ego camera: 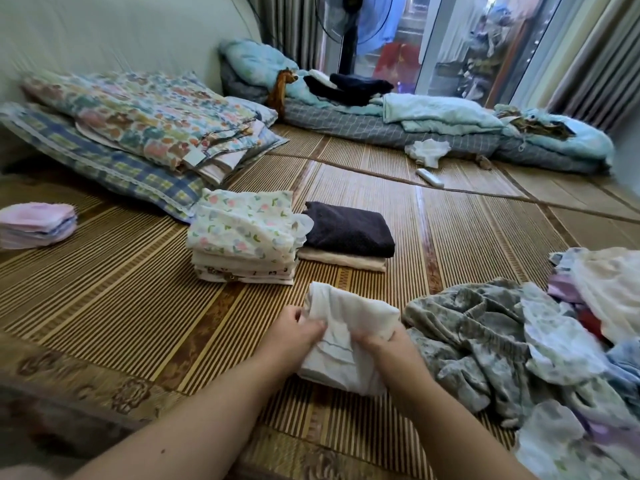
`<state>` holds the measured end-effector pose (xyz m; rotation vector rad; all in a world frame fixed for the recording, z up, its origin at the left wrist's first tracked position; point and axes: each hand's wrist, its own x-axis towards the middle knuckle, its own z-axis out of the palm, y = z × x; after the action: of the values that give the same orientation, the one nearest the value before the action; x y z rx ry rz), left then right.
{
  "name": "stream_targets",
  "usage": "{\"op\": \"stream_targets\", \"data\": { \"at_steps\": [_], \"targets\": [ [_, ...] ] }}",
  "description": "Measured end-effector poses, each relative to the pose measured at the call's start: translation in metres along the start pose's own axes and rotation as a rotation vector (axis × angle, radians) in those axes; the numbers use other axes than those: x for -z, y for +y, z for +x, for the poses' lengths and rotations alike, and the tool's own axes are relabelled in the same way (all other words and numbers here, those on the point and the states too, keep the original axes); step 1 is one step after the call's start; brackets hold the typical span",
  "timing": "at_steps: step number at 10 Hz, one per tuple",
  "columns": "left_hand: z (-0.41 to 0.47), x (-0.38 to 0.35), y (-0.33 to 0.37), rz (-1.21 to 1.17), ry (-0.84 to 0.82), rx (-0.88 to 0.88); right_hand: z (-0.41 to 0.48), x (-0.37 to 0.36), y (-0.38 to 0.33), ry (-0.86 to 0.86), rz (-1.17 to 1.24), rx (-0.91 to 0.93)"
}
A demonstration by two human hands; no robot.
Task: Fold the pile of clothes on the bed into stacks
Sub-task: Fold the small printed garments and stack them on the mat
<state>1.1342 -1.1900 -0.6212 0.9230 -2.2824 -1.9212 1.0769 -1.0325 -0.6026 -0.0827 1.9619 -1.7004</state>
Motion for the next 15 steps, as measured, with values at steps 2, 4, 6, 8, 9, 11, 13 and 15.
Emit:
{"op": "stream_targets", "data": {
  "at_steps": [2, 4, 6, 8, 9, 11, 13, 15],
  "targets": [
    [0.015, 0.064, 0.052, -0.283, 0.178, -0.221, 0.026, -0.04, -0.082, -0.014, 0.106, 0.157],
    [0.071, 0.156, 0.105, -0.058, 0.401, -0.306, 0.095, -0.116, -0.159, -0.121, 0.135, 0.206],
    [0.144, 0.198, 0.098, 0.635, 0.334, -0.23, 0.172, -0.17, -0.158, -0.028, -0.342, 0.083],
    [0.196, 0.191, 0.071, 0.829, 0.144, -0.174, 0.232, -0.185, -0.125, 0.114, -0.659, 0.083],
    [0.213, 0.189, 0.065, 0.87, 0.1, -0.109, 0.243, -0.185, -0.124, 0.094, -0.655, 0.065],
    [0.194, 0.187, 0.075, 0.967, 0.216, -0.102, 0.223, -0.166, -0.126, 0.045, -0.563, 0.221],
    [0.127, 0.141, 0.087, 0.959, 0.293, -0.224, 0.126, -0.103, -0.126, 0.041, -0.644, 0.452],
    [0.038, 0.006, 0.065, 0.835, -0.112, -0.538, 0.02, 0.005, -0.073, 0.175, -0.67, 0.515]
  ]
}}
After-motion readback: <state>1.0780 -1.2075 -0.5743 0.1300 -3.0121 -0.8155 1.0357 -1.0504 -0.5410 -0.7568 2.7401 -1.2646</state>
